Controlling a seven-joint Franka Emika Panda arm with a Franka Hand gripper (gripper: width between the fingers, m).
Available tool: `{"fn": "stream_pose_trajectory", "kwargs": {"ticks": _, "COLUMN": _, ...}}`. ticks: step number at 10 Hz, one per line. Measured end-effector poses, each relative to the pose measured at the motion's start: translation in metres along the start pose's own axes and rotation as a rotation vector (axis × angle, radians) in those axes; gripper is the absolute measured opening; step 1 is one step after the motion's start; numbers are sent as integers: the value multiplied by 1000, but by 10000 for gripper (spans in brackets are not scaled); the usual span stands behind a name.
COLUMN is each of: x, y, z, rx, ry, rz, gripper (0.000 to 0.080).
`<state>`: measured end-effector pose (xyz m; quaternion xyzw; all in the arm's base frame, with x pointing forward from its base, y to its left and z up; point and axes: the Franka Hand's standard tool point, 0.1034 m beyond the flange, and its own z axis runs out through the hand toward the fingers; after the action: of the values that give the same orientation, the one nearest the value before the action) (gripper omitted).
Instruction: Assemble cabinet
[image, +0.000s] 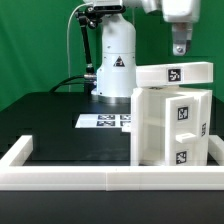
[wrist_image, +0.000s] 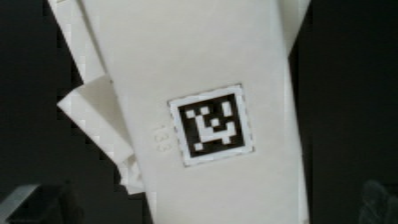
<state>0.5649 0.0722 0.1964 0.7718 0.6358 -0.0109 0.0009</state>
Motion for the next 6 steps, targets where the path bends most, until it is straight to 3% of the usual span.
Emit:
{"fn": "stream_pose_trajectory", "kwargs": {"ticks": 1, "x": 1, "y": -3, "z": 2, "rx": 40, "ry": -22, "rz": -57, "gripper": 796}}
{"fn": "stream_pose_trajectory", "kwargs": {"ticks": 2, "x": 0, "y": -3, "z": 4, "rx": 48, "ry": -37, "rz": -152, "gripper": 796}}
{"fn": "stream_pose_trajectory", "kwargs": {"ticks": 4, "x": -9, "y": 7, "z": 9, "rx": -7, "ry": -20, "rz": -223, "gripper": 796}}
{"fn": "stream_pose_trajectory", "kwargs": {"ticks": 6, "x": -16, "y": 7, "z": 14, "rx": -11, "ry": -6, "rz": -188, "gripper": 796}}
